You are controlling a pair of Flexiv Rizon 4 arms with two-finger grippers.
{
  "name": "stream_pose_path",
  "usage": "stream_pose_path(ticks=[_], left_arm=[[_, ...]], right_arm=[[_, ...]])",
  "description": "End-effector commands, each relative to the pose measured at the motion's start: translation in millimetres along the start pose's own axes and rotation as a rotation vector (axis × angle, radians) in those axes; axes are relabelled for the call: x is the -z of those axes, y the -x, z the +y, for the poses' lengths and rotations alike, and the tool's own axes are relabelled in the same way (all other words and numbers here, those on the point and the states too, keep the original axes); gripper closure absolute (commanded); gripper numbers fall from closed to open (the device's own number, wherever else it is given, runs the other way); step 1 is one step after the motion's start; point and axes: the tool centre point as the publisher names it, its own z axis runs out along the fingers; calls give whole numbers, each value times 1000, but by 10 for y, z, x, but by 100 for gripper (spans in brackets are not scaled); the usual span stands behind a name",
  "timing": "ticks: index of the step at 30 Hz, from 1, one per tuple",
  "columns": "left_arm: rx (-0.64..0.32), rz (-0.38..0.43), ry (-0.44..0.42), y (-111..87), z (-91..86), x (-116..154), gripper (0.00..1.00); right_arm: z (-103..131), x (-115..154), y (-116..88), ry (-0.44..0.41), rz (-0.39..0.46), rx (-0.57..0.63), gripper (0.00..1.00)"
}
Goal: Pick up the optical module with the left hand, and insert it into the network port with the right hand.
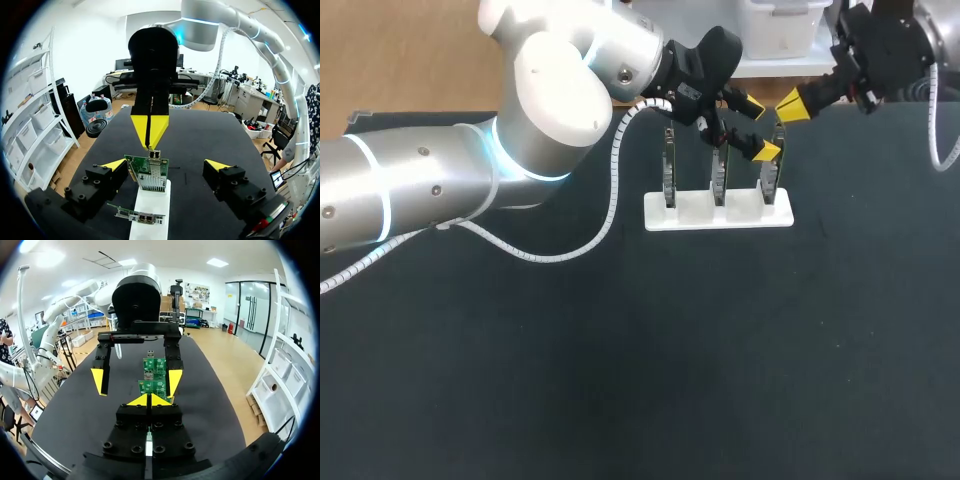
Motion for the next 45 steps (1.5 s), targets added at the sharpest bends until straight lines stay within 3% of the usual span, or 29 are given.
stream_pose_path(ticks=[1,45], left_arm=[[-1,2,-3,2,15,-3,0],[-1,2,-3,2,15,-3,0]], right_arm=[[-28,-8,-10,7,-3,-2,100],[23,-115,-123,48,-7,-43,100]])
